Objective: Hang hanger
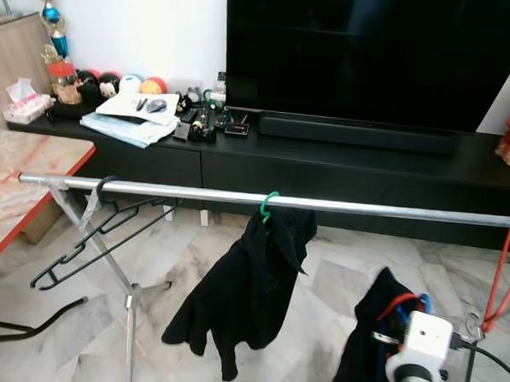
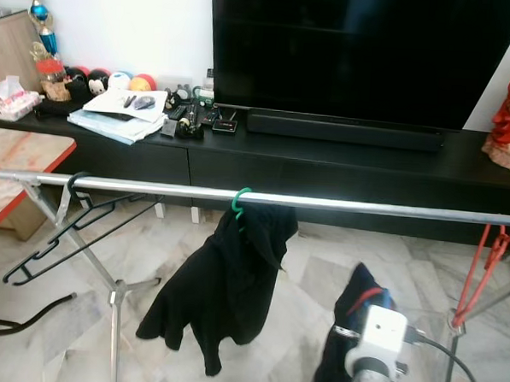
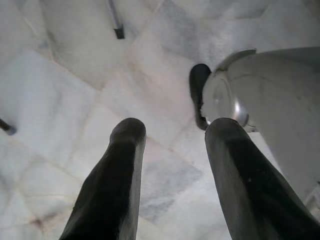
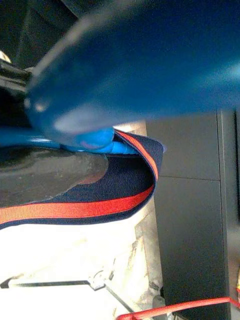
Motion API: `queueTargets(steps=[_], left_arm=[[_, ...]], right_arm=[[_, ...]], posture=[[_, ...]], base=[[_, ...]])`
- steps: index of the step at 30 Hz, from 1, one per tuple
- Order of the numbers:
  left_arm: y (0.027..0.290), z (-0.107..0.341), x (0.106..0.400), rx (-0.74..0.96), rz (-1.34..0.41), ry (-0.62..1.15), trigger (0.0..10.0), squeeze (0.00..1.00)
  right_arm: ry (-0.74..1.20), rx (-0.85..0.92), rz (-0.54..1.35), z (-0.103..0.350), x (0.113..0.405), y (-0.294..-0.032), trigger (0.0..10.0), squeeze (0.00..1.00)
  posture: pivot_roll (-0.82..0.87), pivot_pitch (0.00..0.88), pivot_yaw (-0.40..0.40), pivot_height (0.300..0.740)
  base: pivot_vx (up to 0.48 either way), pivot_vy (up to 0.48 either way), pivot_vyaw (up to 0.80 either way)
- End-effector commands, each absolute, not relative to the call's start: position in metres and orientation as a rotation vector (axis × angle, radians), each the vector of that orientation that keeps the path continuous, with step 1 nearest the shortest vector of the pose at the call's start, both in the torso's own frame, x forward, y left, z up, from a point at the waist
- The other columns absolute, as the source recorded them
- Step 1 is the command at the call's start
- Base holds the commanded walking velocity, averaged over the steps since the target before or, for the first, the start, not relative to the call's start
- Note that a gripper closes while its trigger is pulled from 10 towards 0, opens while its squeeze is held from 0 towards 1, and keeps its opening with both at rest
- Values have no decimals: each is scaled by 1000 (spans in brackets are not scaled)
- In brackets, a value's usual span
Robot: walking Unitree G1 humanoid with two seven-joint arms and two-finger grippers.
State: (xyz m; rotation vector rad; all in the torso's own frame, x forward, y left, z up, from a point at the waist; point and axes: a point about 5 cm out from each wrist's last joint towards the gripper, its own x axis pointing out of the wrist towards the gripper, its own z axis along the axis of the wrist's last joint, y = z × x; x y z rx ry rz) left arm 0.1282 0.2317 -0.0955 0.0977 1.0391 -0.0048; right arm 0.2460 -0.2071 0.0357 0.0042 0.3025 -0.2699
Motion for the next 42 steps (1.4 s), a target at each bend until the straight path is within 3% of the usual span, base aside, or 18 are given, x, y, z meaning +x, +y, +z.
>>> queueTargets(steps=[1, 13, 42], left_arm=[[228, -97, 125, 95, -22, 1048, 10000, 0], [220, -99, 126, 90, -27, 1051, 10000, 0], [228, -98, 123, 90, -19, 1049, 10000, 0]], right_arm=[[287, -14, -292, 39, 245, -215, 10000, 0], [292, -17, -289, 39, 245, -215, 10000, 0], [330, -38, -272, 33, 246, -214, 10000, 0]], posture=[[97, 7, -10, 740], [98, 8, -12, 740], [107, 0, -15, 740]], base=[[-266, 0, 0], [-265, 0, 0], [-269, 0, 0]])
